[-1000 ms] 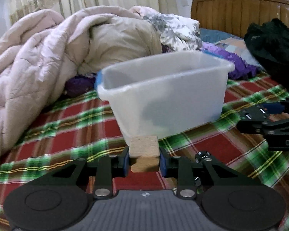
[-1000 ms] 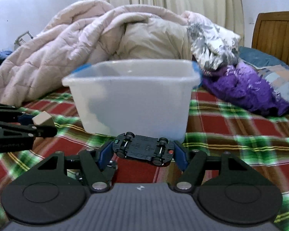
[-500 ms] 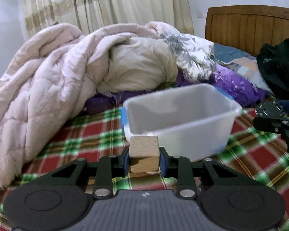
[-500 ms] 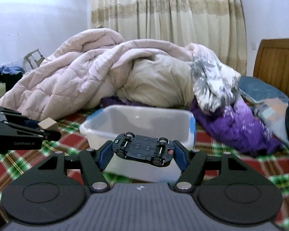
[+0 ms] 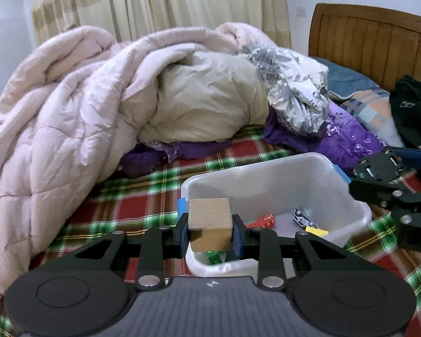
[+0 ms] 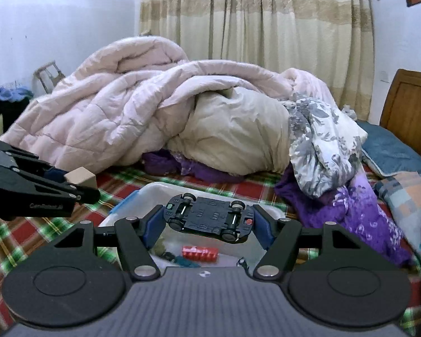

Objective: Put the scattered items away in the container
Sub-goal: 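Carry the wooden block and black car over the clear box and release both, then lower both tools to the last black toy car and grasp it with the left tool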

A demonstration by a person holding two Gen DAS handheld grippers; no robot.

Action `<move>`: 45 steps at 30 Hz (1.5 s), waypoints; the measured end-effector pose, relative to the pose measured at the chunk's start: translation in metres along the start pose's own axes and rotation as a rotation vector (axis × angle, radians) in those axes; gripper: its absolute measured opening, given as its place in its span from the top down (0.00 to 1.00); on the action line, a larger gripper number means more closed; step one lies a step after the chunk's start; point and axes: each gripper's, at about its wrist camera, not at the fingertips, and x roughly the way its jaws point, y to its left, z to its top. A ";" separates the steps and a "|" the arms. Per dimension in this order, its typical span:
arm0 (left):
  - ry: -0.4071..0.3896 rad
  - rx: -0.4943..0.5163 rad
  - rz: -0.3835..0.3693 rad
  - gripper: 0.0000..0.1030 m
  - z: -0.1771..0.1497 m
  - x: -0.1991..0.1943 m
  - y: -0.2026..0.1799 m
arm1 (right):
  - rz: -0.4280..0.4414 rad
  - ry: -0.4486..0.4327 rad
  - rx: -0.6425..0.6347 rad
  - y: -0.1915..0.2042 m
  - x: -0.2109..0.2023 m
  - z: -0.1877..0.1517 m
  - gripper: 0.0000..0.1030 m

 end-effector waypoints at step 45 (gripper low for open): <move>0.011 0.185 -0.067 0.34 -0.206 0.046 -0.065 | 0.037 0.119 0.007 0.011 0.010 -0.180 0.32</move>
